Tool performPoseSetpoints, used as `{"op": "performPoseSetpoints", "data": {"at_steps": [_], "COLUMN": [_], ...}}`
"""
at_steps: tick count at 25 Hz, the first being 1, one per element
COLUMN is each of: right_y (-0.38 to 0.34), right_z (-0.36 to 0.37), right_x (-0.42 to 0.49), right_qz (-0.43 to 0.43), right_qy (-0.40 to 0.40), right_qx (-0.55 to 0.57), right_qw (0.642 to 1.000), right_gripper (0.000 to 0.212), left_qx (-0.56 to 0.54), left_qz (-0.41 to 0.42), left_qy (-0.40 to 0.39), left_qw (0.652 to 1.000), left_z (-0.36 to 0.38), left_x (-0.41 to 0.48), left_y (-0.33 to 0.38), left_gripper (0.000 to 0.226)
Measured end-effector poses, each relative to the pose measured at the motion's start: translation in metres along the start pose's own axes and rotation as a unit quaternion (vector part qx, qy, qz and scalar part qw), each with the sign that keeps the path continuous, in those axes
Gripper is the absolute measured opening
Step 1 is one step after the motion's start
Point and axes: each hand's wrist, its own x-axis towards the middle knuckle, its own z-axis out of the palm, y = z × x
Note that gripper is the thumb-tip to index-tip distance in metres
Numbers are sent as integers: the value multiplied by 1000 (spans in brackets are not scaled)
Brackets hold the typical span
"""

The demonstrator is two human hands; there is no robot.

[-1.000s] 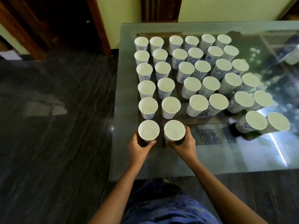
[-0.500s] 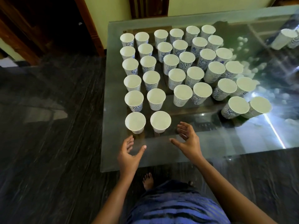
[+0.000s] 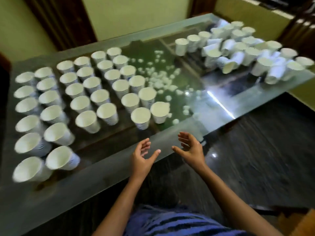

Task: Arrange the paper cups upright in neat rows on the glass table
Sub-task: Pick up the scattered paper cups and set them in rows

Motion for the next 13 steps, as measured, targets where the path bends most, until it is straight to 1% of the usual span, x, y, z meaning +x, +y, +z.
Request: {"op": "performPoseSetpoints", "data": {"at_steps": [3,7,9,13], "right_y": [11,22,31,45], "right_z": [-69,-134,-164,-220], "right_x": [17,48,70,131], "right_qz": [25,42,45,53], "right_qy": [93,173,194,196], "right_qx": [33,71,69,53], "right_qw": [995,981,978,978], "right_gripper": [52,50,49,50], "left_qx": [9,19,23,15], "left_qz": [32,53,62,84], "left_qy": [-74,-129,-148,-160], "left_qw": [997,990,987,984], "left_z": [73,154,195,274], "left_x": [17,48,69,122], "left_y": [24,42,50,72], "left_gripper": [50,50,49,48]}}
